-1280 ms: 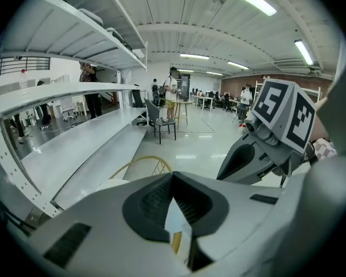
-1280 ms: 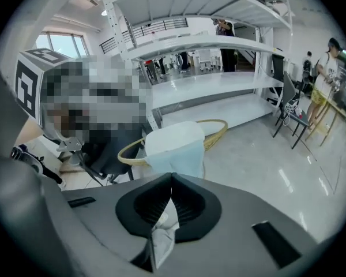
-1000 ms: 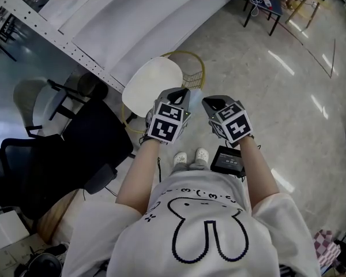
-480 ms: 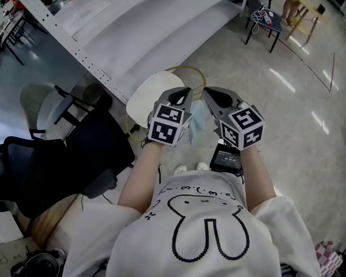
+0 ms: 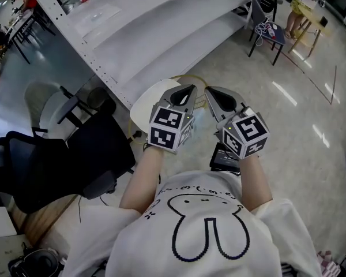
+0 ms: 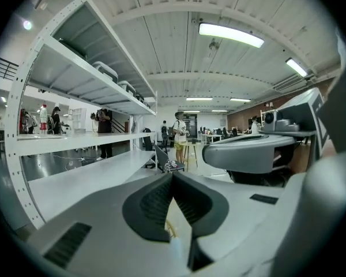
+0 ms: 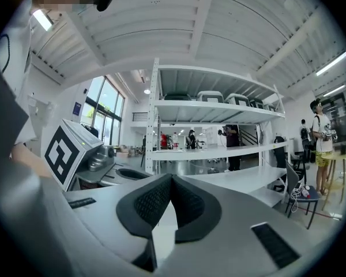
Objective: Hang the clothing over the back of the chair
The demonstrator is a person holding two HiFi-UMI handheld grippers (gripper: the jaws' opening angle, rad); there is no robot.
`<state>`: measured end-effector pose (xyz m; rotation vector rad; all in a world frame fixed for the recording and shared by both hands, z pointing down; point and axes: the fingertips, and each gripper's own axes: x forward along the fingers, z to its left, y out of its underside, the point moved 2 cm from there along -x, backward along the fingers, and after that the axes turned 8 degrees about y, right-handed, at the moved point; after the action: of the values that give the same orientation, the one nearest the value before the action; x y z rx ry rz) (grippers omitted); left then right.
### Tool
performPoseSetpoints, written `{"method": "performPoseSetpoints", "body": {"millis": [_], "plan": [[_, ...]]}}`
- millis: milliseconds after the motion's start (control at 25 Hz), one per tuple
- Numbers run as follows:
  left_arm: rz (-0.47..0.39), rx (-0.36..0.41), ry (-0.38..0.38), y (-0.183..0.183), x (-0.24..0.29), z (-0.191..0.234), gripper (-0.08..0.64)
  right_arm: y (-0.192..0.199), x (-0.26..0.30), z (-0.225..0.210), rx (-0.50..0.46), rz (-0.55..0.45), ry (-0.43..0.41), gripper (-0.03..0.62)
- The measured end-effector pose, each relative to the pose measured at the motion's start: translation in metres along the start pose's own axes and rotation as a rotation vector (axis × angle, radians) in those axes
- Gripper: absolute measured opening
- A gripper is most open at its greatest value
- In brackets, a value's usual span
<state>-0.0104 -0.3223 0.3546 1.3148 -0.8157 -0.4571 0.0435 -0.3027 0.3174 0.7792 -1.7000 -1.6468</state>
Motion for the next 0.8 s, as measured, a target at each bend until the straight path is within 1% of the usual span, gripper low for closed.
{"method": "performPoseSetpoints", "body": {"millis": [200, 280, 520, 800], "plan": [[-0.057, 0.025, -0.007, -0.017, -0.009, 0.000, 0.011, -0.015, -0.001, 0.005, 0.016, -0.022, 0.001, -0.003], [-0.072, 0.029, -0.009, -0.021, -0.012, -0.001, 0.011, -0.017, -0.001, 0.006, -0.002, -0.022, 0.017, -0.003], [-0.095, 0.032, 0.000, -0.026, -0.019, -0.006, 0.011, -0.016, -0.001, 0.014, -0.045, 0.003, 0.022, -0.002], [-0.128, 0.034, 0.009, -0.030, -0.029, -0.009, 0.011, -0.018, 0.000, 0.027, -0.053, 0.009, 0.022, -0.002]]}}
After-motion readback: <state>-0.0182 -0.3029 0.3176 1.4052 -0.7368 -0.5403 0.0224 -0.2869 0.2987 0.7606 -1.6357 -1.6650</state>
